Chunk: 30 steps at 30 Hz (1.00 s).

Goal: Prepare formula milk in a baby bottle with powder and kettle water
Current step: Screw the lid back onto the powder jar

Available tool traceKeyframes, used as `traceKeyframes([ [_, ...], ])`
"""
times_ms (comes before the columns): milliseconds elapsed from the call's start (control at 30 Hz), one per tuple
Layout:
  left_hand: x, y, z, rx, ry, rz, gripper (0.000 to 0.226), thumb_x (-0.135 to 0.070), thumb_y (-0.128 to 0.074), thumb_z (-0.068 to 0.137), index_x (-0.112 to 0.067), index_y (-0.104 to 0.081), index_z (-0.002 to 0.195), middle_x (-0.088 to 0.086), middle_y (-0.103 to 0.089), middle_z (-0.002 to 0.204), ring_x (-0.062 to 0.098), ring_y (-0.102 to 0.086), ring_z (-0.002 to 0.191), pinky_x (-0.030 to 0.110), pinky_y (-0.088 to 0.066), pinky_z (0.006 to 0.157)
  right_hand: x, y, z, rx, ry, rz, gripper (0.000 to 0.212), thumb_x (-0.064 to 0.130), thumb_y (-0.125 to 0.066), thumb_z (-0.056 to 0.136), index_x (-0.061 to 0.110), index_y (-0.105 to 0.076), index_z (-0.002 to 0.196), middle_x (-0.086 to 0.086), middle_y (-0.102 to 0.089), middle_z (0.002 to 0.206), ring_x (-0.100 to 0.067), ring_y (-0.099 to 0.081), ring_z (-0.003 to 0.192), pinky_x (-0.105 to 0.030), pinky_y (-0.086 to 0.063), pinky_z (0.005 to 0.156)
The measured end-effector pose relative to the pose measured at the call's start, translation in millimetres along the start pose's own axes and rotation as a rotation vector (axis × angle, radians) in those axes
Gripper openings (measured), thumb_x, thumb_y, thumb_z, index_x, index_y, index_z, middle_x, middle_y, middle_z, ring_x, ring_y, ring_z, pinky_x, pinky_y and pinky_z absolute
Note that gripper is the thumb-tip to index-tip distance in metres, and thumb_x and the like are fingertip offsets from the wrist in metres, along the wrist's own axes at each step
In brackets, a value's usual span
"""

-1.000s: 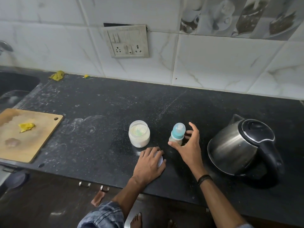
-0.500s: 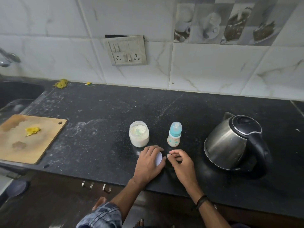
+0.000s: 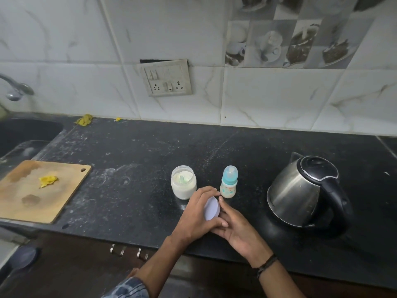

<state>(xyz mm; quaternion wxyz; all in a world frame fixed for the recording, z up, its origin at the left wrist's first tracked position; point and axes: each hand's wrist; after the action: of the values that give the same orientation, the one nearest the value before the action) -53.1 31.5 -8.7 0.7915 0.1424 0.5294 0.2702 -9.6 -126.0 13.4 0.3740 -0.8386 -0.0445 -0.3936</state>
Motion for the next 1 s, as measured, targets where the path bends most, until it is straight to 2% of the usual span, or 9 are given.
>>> traceKeyframes([
  [167,-7,8,7,0.04,-0.035,-0.031,0.08,-0.057,-0.087,0.073,-0.032,-0.05,0.14,-0.015,-0.043,0.147,0.013,-0.046,0.139,0.025,-0.039,0.114,4,-9,1,0.062,-0.021,0.1,0.041,0.044,-0.075,0.097,0.022,-0.071,0.131,-0.018,-0.063,0.142,-0.03,-0.059,0.136,-0.045,-0.054,0.102],
  [333,-11,18,13,0.076,-0.053,-0.073,0.081,-0.054,-0.087,0.074,-0.031,-0.05,0.142,-0.007,-0.044,0.15,0.016,-0.042,0.144,0.035,-0.04,0.117,9,-14,3,0.089,-0.038,0.177,0.046,0.035,-0.082,0.092,0.014,-0.071,0.131,-0.021,-0.061,0.144,-0.032,-0.058,0.136,-0.044,-0.052,0.106],
  [467,-12,28,17,0.109,-0.073,-0.09,0.074,-0.073,-0.066,0.086,-0.036,-0.046,0.146,-0.011,-0.041,0.156,0.021,-0.038,0.149,0.032,-0.035,0.119,12,-20,7,0.134,-0.031,0.23,0.043,0.03,-0.077,0.096,0.012,-0.068,0.135,-0.021,-0.057,0.148,-0.033,-0.056,0.138,-0.042,-0.057,0.097],
  [567,-9,38,22,0.079,-0.097,-0.123,0.071,-0.072,-0.057,0.093,-0.028,-0.048,0.148,-0.004,-0.041,0.159,0.028,-0.037,0.15,0.036,-0.034,0.12,15,-22,12,0.139,-0.006,0.239,0.041,0.024,-0.072,0.1,0.01,-0.066,0.138,-0.023,-0.054,0.151,-0.036,-0.052,0.142,-0.047,-0.052,0.104],
  [633,-8,44,27,0.031,-0.092,-0.122,0.066,-0.069,-0.055,0.096,-0.029,-0.048,0.148,-0.002,-0.041,0.159,0.03,-0.038,0.149,0.037,-0.034,0.12,17,-24,16,0.137,-0.002,0.221,0.041,0.026,-0.074,0.098,0.012,-0.067,0.136,-0.023,-0.056,0.148,-0.038,-0.054,0.139,-0.05,-0.05,0.106],
  [733,-3,56,29,-0.139,-0.056,-0.064,0.052,-0.063,-0.047,0.103,-0.031,-0.051,0.144,-0.006,-0.047,0.155,0.027,-0.042,0.146,0.038,-0.035,0.118,24,-33,22,0.101,0.029,0.073,0.047,0.036,-0.085,0.085,0.02,-0.074,0.128,-0.018,-0.067,0.138,-0.032,-0.066,0.125,-0.048,-0.056,0.098],
  [833,10,69,25,-0.294,0.026,-0.005,0.044,-0.057,-0.046,0.106,-0.031,-0.055,0.139,-0.011,-0.051,0.149,0.025,-0.045,0.142,0.047,-0.038,0.114,31,-44,30,-0.028,0.157,-0.201,0.064,0.04,-0.092,0.068,0.027,-0.07,0.127,-0.011,-0.073,0.124,-0.023,-0.073,0.111,-0.037,-0.06,0.086],
  [933,25,78,13,-0.345,0.158,-0.051,0.052,-0.06,-0.058,0.099,-0.032,-0.051,0.142,-0.014,-0.05,0.147,0.022,-0.045,0.141,0.047,-0.04,0.115,40,-54,42,-0.113,0.333,-0.548,0.069,0.034,-0.096,0.068,0.032,-0.062,0.127,-0.003,-0.069,0.12,-0.009,-0.073,0.101,-0.026,-0.06,0.077],
  [1000,35,80,4,-0.344,0.235,-0.098,0.064,-0.058,-0.067,0.092,-0.03,-0.047,0.145,-0.015,-0.047,0.149,0.021,-0.043,0.143,0.042,-0.037,0.117,47,-59,53,-0.157,0.432,-0.783,0.07,0.03,-0.097,0.071,0.035,-0.057,0.128,0.003,-0.062,0.124,-0.005,-0.067,0.103,-0.027,-0.06,0.082],
])
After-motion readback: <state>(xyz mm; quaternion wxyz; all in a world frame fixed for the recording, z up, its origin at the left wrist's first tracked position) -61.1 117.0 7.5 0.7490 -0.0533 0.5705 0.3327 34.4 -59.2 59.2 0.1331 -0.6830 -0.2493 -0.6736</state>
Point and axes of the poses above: each hand's wrist, its own z-axis towards the middle knuckle, its own y-axis out of the back of the hand, x = y × z
